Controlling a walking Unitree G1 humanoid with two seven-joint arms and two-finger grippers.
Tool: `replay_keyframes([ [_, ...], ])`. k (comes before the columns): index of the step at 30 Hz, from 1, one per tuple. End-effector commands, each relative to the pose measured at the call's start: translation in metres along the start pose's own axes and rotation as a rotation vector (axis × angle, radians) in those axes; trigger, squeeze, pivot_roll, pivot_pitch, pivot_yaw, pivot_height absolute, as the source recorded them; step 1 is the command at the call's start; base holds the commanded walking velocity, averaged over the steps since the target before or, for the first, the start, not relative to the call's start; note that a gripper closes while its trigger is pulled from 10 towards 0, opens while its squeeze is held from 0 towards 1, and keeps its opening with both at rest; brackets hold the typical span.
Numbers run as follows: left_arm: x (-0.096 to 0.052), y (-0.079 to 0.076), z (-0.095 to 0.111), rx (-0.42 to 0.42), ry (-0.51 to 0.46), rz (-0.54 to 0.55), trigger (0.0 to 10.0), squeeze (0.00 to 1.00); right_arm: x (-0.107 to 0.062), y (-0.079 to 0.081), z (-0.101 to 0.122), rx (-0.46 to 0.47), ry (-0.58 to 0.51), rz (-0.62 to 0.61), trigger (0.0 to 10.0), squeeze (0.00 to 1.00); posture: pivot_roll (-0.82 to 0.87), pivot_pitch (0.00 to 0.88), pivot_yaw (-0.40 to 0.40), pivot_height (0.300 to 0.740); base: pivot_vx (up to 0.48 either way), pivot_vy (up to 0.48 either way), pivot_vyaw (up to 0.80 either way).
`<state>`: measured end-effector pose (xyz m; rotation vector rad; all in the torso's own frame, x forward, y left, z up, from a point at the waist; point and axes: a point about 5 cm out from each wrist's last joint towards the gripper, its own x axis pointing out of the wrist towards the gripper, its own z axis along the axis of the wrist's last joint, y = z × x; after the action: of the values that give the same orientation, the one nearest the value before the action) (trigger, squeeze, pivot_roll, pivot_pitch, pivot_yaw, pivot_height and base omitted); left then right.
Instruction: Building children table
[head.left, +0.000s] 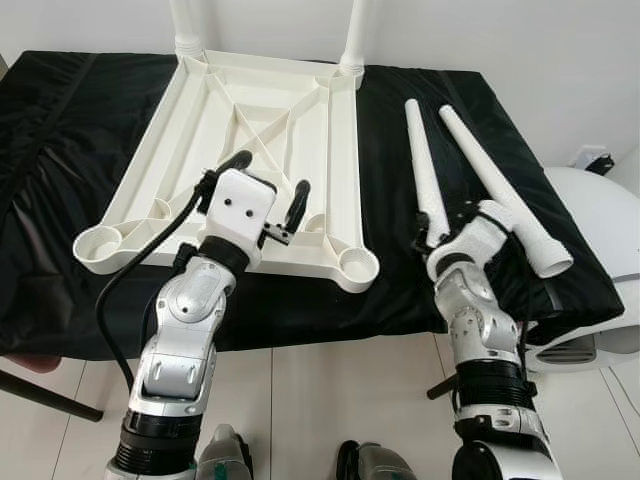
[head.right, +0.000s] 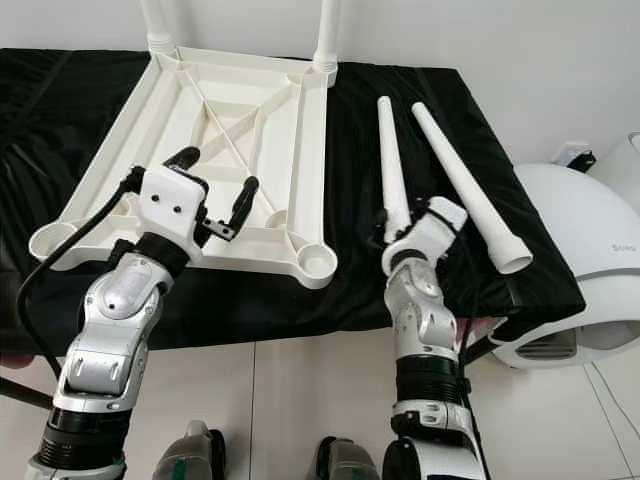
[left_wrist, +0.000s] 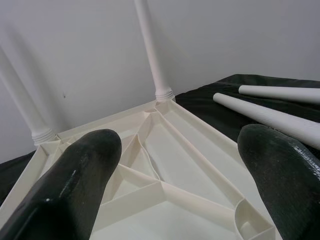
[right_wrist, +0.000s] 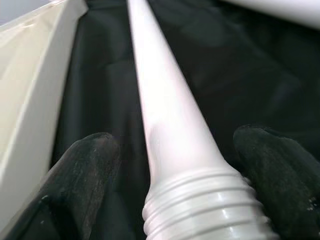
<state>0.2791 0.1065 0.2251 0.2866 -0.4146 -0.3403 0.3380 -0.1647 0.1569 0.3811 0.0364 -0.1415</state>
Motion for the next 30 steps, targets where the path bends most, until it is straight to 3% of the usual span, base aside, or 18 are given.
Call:
replay_keyframes([
  [1, 0.001, 0.0, 0.001, -0.002, 0.002, 0.038, 10.0, 0.0, -0.004, 0.01, 0.0, 0.013, 0.006, 0.085, 10.0, 0.0, 0.07, 0.103, -0.027, 0.74, 0.0, 0.0, 0.0],
  [2, 0.001, 0.0, 0.001, -0.002, 0.002, 0.038, 10.0, 0.0, -0.004, 0.01, 0.0, 0.013, 0.006, 0.085, 10.0, 0.0, 0.07, 0.103, -0.027, 0.74, 0.0, 0.0, 0.0],
  [3, 0.001, 0.0, 0.001, -0.005, -0.001, 0.038, 10.0, 0.0, -0.011, 0.028, 0.007, 0.043, -0.033, 0.246, 10.0, 0.0, 0.07, 0.103, -0.026, 0.74, 0.0, 0.0, 0.0],
  [5, 0.001, 0.0, 0.001, -0.005, -0.001, 0.038, 10.0, 0.0, -0.011, 0.028, 0.007, 0.043, -0.033, 0.246, 10.0, 0.0, 0.07, 0.103, -0.026, 0.74, 0.0, 0.0, 0.0],
  [6, 0.002, -0.001, 0.002, -0.008, -0.004, 0.036, 10.0, 0.0, -0.02, 0.043, 0.018, 0.078, -0.087, 0.386, 10.0, 0.0, 0.07, 0.102, -0.025, 0.74, 0.0, 0.0, 0.0],
  [11, 0.002, -0.002, 0.003, -0.011, -0.007, 0.035, 10.0, 0.0, -0.028, 0.055, 0.029, 0.114, -0.14, 0.504, 10.0, 0.0, 0.07, 0.102, -0.026, 0.74, 0.0, 0.0, 0.0],
  [18, 0.003, -0.004, 0.004, -0.02, -0.014, 0.022, 10.0, 0.0, -0.026, 0.05, 0.037, 0.07, -0.212, 0.455, 10.0, 0.0, 0.07, 0.102, -0.027, 0.74, 0.0, 0.0, 0.0],
  [21, 0.001, -0.016, 0.009, -0.057, -0.035, -0.111, 10.0, 0.0, -0.021, 0.042, 0.047, 0.025, -0.285, 0.388, 10.0, 0.0, 0.07, 0.102, -0.029, 0.74, 0.0, 0.0, 0.0],
  [22, 0.001, -0.016, 0.009, -0.057, -0.035, -0.111, 10.0, 0.0, -0.021, 0.042, 0.047, 0.025, -0.285, 0.388, 10.0, 0.0, 0.07, 0.102, -0.029, 0.74, 0.0, 0.0, 0.0],
  [24, -0.005, -0.029, 0.009, -0.054, -0.035, -0.256, 10.0, 0.0, -0.018, 0.038, 0.05, 0.009, -0.294, 0.366, 10.0, 0.0, 0.07, 0.102, -0.031, 0.74, 0.0, 0.0, 0.0],
  [25, -0.005, -0.029, 0.009, -0.054, -0.035, -0.256, 10.0, 0.0, -0.018, 0.038, 0.05, 0.009, -0.294, 0.366, 10.0, 0.0, 0.07, 0.102, -0.031, 0.74, 0.0, 0.0, 0.0],
  [27, -0.015, -0.042, 0.003, -0.043, 0.001, -0.409, 10.0, 0.0, -0.013, 0.032, 0.052, -0.017, -0.296, 0.326, 10.0, 0.0, 0.07, 0.101, -0.032, 0.74, 0.0, 0.0, 0.0],
  [30, -0.022, -0.048, -0.002, -0.03, 0.031, -0.484, 10.0, 0.0, -0.009, 0.027, 0.053, -0.035, -0.294, 0.292, 10.0, 0.0, 0.07, 0.102, -0.031, 0.74, 0.0, 0.0, 0.0],
])
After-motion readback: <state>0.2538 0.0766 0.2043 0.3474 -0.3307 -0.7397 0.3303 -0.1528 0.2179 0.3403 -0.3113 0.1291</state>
